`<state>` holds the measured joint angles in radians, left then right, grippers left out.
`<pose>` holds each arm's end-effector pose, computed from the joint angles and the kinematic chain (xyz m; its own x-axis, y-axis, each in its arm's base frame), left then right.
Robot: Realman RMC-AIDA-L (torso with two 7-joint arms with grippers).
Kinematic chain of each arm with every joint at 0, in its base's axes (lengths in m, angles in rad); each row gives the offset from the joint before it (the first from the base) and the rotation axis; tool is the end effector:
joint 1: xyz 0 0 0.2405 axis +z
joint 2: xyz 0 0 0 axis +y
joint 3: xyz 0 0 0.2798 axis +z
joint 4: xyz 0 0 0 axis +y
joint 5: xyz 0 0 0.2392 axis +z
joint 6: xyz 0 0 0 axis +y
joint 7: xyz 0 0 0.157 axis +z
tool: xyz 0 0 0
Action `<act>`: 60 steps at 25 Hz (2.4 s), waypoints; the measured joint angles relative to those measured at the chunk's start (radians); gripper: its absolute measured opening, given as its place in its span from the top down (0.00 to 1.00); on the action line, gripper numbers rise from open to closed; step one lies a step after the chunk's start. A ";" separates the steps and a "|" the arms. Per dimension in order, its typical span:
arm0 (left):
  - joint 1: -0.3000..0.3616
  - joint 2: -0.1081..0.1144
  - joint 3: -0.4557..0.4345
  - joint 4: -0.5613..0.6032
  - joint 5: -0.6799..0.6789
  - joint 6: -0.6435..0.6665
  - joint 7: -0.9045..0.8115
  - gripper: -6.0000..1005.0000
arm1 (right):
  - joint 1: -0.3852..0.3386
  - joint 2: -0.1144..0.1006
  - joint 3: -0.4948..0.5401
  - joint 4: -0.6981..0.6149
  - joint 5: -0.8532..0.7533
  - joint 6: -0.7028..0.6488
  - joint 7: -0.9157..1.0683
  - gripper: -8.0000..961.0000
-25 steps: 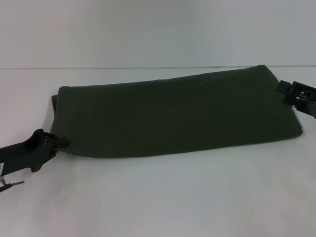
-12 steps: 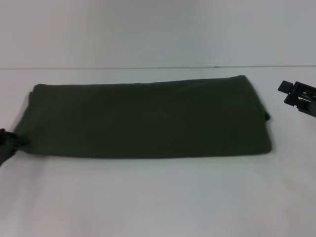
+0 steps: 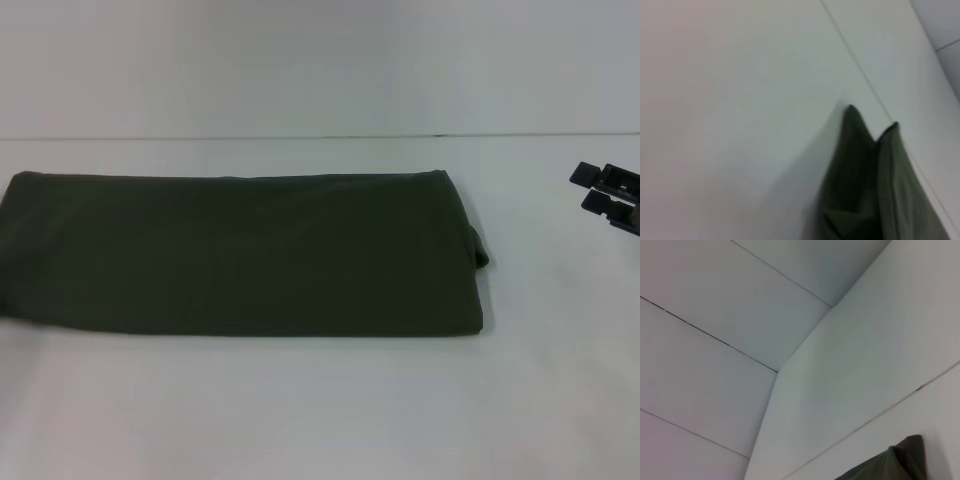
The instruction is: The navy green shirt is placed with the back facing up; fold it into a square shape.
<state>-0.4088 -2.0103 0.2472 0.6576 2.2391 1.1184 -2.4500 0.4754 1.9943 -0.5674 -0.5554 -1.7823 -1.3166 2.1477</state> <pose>-0.4592 0.3477 0.0748 -0.3094 0.5350 0.7862 0.9334 0.3288 0.1436 0.3533 0.3952 0.0406 -0.0388 -0.6636 -0.7471 -0.9552 -0.1950 0.2228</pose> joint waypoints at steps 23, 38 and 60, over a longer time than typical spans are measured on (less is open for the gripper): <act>-0.372 -0.152 0.358 -0.016 -0.230 0.177 0.147 0.96 | 0.013 0.009 -0.002 0.002 -0.004 0.007 -0.007 0.29; -0.361 -0.144 0.551 0.026 -0.307 0.254 0.230 0.76 | 0.018 -0.003 -0.019 0.016 -0.018 0.011 -0.004 0.29; -0.114 -0.069 0.280 0.077 -0.413 0.412 0.213 0.07 | 0.423 -0.048 -0.207 0.079 -0.571 0.125 0.466 0.29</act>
<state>-0.5225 -2.0797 0.5269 0.7343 1.8263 1.5304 -2.2370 0.8987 1.9460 -0.7746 -0.4764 -2.3538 -1.1913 2.6133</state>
